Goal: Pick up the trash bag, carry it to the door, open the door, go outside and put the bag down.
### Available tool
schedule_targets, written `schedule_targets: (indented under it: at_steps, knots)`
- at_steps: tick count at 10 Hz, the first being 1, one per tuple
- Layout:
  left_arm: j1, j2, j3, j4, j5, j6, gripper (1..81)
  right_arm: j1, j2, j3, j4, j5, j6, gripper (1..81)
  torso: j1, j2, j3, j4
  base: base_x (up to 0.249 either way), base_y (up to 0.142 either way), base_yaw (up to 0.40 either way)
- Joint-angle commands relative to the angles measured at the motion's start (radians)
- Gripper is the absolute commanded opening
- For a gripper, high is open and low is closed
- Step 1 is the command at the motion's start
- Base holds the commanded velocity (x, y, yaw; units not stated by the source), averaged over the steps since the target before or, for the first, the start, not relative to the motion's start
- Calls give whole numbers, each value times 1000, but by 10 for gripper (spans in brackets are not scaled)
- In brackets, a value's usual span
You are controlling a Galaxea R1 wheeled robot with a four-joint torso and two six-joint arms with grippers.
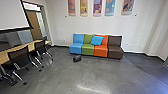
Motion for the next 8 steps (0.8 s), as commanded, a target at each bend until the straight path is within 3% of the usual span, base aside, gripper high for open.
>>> schedule_targets:
  at_steps: [1, 8]
  knots:
    - [-47, -2, 8, -5, 58, 4, 811, 30, -3, 6, -9, -55, -3, 811, 0, 0, 0, 0, 141, 0, 0]
    - [-47, 2, 7, -5, 58, 4, 811, 32, -3, -7, -11, -55, -3, 811, 0, 0, 0, 0, 137, 0, 0]
